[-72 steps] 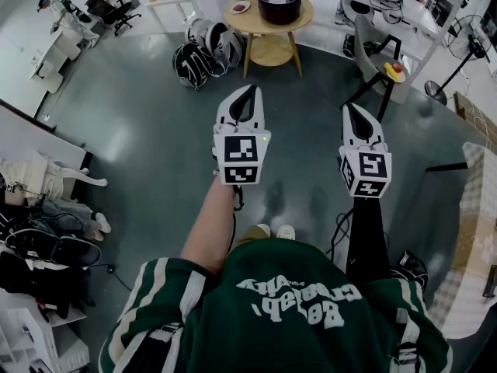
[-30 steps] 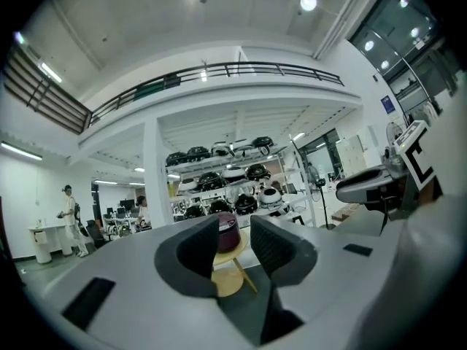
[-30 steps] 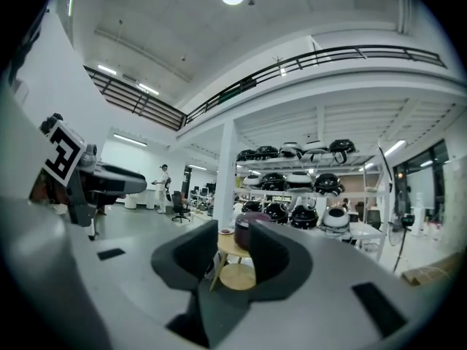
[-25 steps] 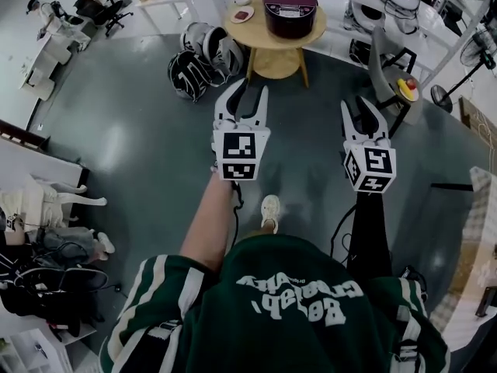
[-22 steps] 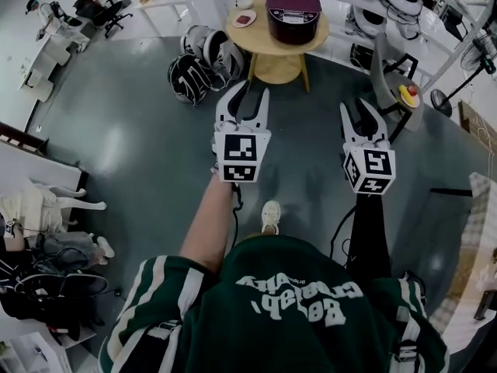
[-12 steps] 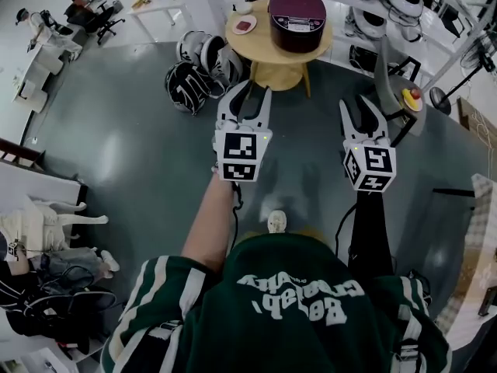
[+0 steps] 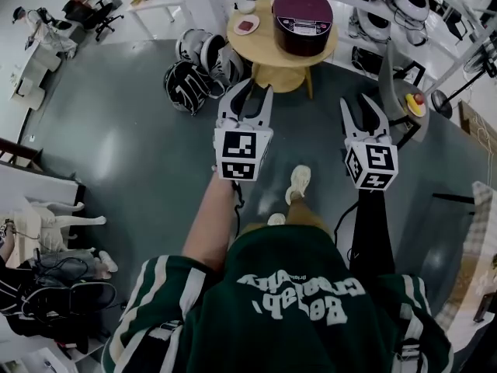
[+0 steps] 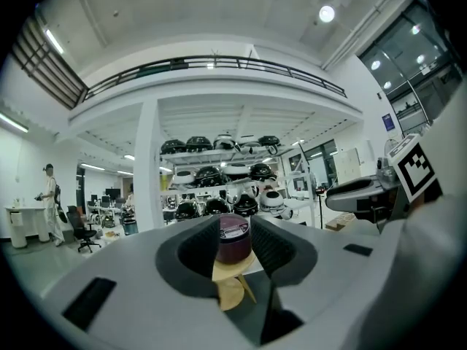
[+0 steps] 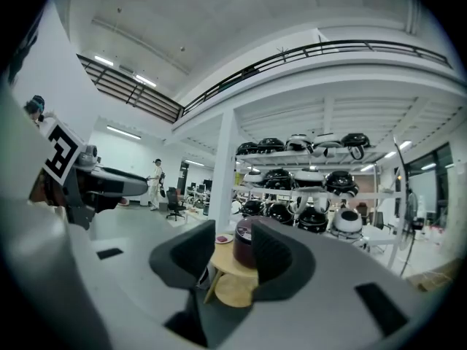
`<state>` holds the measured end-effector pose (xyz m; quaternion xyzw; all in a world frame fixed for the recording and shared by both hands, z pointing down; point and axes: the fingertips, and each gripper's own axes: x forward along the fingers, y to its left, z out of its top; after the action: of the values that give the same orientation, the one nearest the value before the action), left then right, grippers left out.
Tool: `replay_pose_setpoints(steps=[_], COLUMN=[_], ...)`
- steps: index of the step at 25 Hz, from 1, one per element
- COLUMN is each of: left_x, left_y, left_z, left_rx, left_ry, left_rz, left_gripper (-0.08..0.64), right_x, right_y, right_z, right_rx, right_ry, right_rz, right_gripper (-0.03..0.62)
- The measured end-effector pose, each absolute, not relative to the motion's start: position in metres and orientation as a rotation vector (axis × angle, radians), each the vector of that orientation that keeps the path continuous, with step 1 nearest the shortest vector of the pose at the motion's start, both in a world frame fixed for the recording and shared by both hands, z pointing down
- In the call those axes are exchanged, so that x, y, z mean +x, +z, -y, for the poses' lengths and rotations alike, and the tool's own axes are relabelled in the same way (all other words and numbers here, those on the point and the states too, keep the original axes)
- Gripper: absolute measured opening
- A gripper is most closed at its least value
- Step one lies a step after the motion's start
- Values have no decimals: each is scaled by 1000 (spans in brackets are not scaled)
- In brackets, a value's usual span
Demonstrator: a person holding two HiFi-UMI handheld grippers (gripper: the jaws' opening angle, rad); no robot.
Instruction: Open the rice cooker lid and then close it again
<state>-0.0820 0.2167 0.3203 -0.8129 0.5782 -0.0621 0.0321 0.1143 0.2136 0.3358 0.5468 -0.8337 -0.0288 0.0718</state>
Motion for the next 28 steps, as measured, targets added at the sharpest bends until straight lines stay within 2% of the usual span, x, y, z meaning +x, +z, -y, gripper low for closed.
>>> replay_pose_setpoints(steps=[28], left_x=[-78], left_y=[329], left_z=[5], left_rx=[-2482], left_ry=[-166], left_rz=[-1825], left_gripper=[118], right_x=[107], right_y=[348], right_z=[30], right_rx=[1582], right_ry=[-51], right_rz=[2566], right_gripper=[179])
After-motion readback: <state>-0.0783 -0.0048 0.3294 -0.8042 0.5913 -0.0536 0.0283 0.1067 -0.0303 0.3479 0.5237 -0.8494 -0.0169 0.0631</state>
